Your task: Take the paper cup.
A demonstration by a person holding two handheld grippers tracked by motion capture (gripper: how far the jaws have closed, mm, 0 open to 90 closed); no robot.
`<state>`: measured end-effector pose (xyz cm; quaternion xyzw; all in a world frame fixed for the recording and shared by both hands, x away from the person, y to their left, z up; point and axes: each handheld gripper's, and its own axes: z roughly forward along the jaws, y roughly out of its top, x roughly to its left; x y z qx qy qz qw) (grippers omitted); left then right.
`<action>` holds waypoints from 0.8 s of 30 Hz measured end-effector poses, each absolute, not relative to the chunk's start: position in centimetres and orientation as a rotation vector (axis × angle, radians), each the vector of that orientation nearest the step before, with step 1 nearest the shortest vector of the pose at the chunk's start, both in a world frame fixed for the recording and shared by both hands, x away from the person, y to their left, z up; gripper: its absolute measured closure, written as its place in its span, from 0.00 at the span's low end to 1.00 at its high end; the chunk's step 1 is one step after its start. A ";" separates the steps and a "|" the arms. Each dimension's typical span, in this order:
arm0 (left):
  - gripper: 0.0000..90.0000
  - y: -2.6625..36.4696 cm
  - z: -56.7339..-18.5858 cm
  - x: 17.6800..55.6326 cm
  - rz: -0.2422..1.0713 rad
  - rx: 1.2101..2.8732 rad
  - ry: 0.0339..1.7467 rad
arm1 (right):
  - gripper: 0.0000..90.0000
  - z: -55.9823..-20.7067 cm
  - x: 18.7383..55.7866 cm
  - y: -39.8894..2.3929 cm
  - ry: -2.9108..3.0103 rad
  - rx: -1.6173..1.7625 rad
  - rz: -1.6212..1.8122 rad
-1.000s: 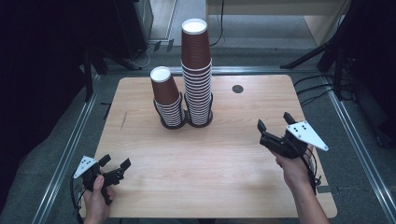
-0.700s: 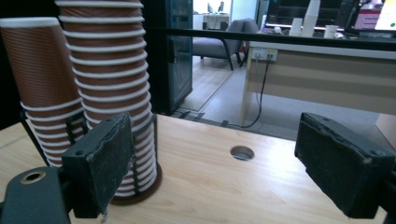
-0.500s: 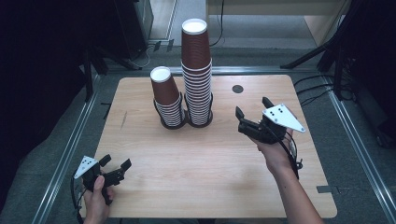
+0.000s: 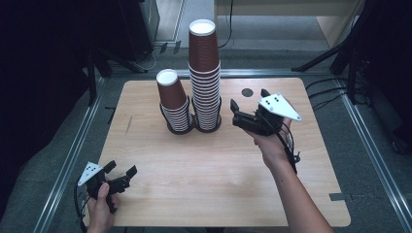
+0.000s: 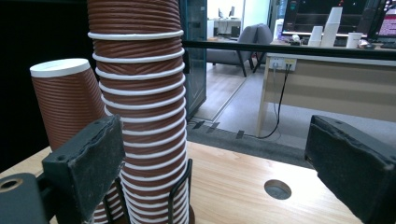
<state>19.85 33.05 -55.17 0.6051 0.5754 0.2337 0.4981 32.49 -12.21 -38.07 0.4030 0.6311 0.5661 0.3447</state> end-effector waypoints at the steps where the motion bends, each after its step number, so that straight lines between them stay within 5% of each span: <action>1: 0.02 33.0 -55.2 19.9 0.565 1.465 1.393 | 0.05 -38.0 32.6 -12.0 1.641 1.044 1.466; 24: 0.02 33.0 -55.1 19.8 0.562 1.486 1.382 | 0.02 -36.6 35.3 -7.6 1.675 1.028 1.483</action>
